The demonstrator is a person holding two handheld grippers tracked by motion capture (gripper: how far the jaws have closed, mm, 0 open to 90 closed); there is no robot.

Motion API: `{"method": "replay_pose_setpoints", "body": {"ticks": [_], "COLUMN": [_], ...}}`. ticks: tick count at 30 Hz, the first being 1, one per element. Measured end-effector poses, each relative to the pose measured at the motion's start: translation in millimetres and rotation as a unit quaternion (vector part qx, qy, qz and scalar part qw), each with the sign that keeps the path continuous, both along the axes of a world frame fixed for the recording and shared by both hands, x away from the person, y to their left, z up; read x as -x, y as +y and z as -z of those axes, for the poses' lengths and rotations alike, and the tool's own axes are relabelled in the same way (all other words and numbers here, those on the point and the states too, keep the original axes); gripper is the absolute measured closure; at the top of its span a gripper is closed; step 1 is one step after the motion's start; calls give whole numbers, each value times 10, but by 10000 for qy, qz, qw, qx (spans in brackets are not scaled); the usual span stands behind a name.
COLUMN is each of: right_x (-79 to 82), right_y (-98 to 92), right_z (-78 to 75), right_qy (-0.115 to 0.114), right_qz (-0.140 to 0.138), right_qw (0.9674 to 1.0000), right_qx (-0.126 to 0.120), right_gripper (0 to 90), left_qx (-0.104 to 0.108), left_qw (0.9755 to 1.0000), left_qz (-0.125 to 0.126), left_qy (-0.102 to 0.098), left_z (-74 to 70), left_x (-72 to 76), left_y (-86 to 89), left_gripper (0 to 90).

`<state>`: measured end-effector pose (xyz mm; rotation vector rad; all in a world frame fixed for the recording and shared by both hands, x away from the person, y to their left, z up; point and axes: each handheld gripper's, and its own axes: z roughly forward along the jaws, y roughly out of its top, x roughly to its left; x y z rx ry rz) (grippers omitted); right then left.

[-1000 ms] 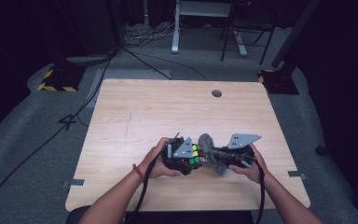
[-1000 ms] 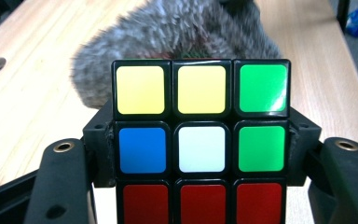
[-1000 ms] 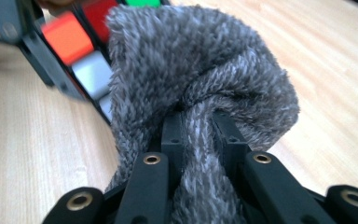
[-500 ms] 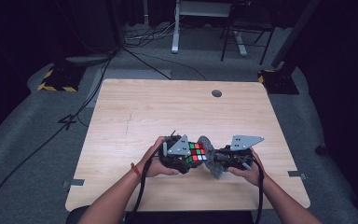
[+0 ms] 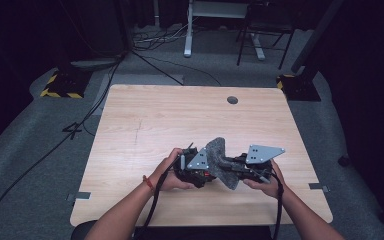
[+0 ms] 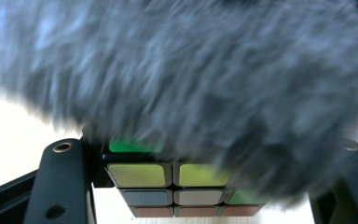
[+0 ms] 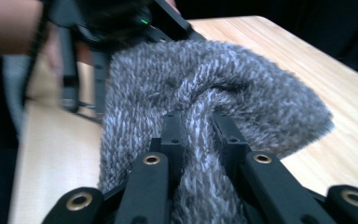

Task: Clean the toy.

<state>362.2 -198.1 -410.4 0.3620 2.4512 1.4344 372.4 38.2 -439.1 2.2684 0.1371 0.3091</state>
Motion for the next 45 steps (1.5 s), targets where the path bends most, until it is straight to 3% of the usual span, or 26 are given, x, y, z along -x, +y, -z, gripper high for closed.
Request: {"method": "replay_pose_setpoints", "body": {"ticks": [4, 8, 13, 14, 15, 16, 22, 26, 29, 36, 40, 42, 45], "right_x": [-94, -145, -159, -153, -147, -142, -116, -92, -52, -42, -118, -154, -170], "right_y": [-47, -102, -93, -89, -95, -107, -145, -155, -101, -50, -85, -121, -126], "right_z": [35, 92, 196, 220, 233, 224, 160, 121, 97, 78, 132, 191, 256], "right_qy": [105, 273, 506, 525, 605, 650, 571, 569, 426, 326, 466, 640, 668], "right_qz": [270, 348, 131, 73, -22, -131, -204, -336, -401, -302, -120, -89, -19], "right_qw": [9996, 9990, 9973, 9971, 9972, 9974, 9981, 9974, 9982, 9990, 9988, 9979, 9974], "right_qx": [1, 89, 511, 552, 436, 272, -65, -281, -164, -78, 125, 81, 284], "right_gripper": [776, 777, 776, 776, 776, 775, 777, 777, 778, 776, 776, 776, 777], "left_qx": [102, 181, 414, 493, 558, 548, 508, 311, 169, 180, 291, 279, 302], "left_qw": [9999, 9997, 9990, 9986, 9982, 9983, 9985, 9991, 9997, 9997, 9994, 9995, 9994], "left_qz": [94, 147, 167, 157, 181, 169, 101, 112, 103, 73, 117, 136, 130], "left_qy": [31, -17, 24, 72, 90, 69, 174, 263, 166, 123, 113, 75, 55], "left_z": [-27, -54, -93, -104, -107, -107, -50, 16, 25, 11, -28, -46, -56], "left_x": [11, 24, 18, 16, 10, 9, -30, -30, -14, -16, 3, 12, 18], "left_y": [25, 43, 77, 86, 92, 93, 99, 39, 6, 17, 29, 37, 41], "left_gripper": [334, 334, 334, 334, 334, 333, 332, 329, 330, 331, 332, 332, 332]}}
